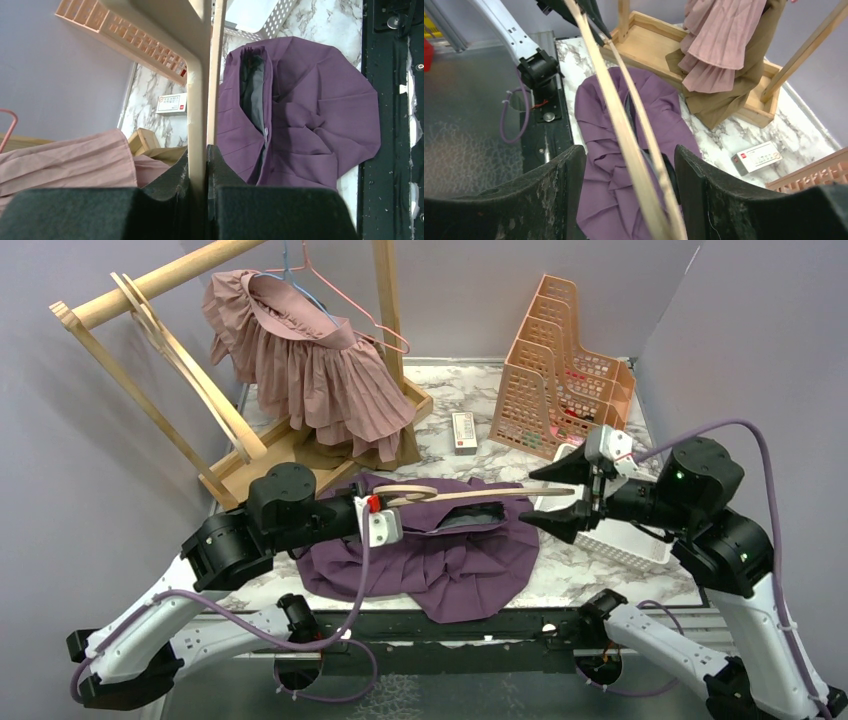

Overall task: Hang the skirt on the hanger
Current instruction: Pick up the hanger from the clothesline.

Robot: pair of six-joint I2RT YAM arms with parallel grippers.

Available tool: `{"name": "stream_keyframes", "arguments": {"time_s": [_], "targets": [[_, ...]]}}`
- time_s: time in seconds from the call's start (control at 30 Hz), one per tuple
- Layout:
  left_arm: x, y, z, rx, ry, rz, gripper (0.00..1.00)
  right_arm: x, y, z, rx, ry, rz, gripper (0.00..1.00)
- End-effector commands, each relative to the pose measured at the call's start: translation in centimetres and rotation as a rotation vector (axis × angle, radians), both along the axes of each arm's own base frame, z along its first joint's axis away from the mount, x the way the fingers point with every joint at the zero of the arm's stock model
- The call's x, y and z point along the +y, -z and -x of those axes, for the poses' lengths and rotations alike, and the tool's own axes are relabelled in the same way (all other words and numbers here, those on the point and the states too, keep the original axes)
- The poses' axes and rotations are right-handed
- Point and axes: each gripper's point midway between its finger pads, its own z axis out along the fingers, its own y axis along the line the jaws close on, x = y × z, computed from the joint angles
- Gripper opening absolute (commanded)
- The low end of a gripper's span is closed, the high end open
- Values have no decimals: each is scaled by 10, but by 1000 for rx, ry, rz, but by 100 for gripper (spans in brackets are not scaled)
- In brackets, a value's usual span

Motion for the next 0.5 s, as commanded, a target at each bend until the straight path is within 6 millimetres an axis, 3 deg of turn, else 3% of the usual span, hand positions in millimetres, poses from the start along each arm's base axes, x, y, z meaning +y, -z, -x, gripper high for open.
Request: {"name": "stream_keyframes", "arguments": {"time_s": [0.0, 0.17, 0.47], "targets": [[-13, -8, 3, 34, 38, 29, 0, 11, -13, -25, -112, -5, 29, 69], [-26, 5, -4, 146, 8, -13, 0, 36, -8, -56, -143, -54, 50, 70], [-41, 28, -4, 261, 21, -77, 0, 78, 14, -56, -101, -316, -22, 68]]}}
